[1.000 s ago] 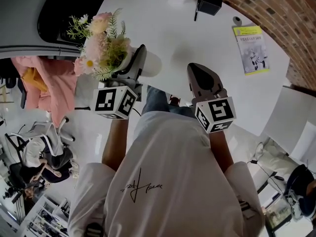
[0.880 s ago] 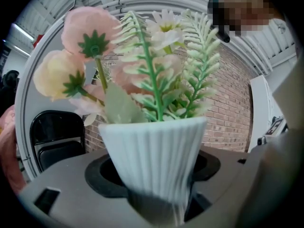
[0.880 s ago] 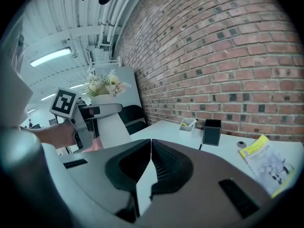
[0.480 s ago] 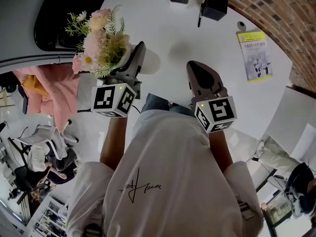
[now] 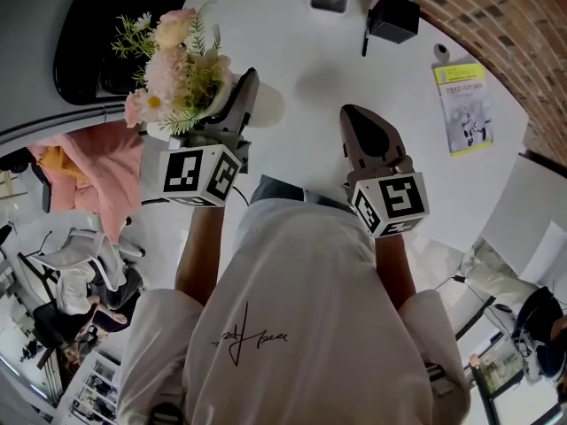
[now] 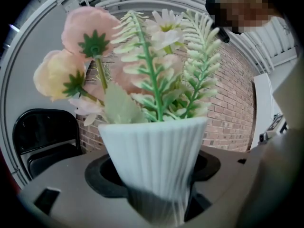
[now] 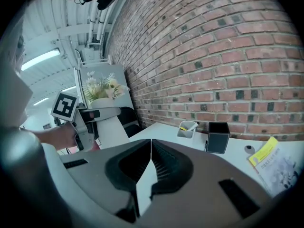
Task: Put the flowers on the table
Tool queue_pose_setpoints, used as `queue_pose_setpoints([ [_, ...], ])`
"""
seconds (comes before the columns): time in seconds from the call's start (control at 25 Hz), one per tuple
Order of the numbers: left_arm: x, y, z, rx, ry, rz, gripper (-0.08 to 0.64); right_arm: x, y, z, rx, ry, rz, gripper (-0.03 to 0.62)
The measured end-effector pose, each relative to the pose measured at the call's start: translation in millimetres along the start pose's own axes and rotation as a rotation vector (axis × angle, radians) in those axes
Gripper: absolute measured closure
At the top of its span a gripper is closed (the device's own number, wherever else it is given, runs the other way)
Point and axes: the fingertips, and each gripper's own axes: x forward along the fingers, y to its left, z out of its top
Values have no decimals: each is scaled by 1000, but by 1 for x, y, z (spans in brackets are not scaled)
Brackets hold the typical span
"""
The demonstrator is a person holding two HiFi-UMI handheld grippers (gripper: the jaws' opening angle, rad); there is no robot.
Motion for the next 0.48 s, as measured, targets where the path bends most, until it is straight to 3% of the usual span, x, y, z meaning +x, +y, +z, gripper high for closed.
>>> queue_pose_setpoints([
  [0.48,46,36,5,20,4,-27,209,37,2,23,1,9,-10,568],
])
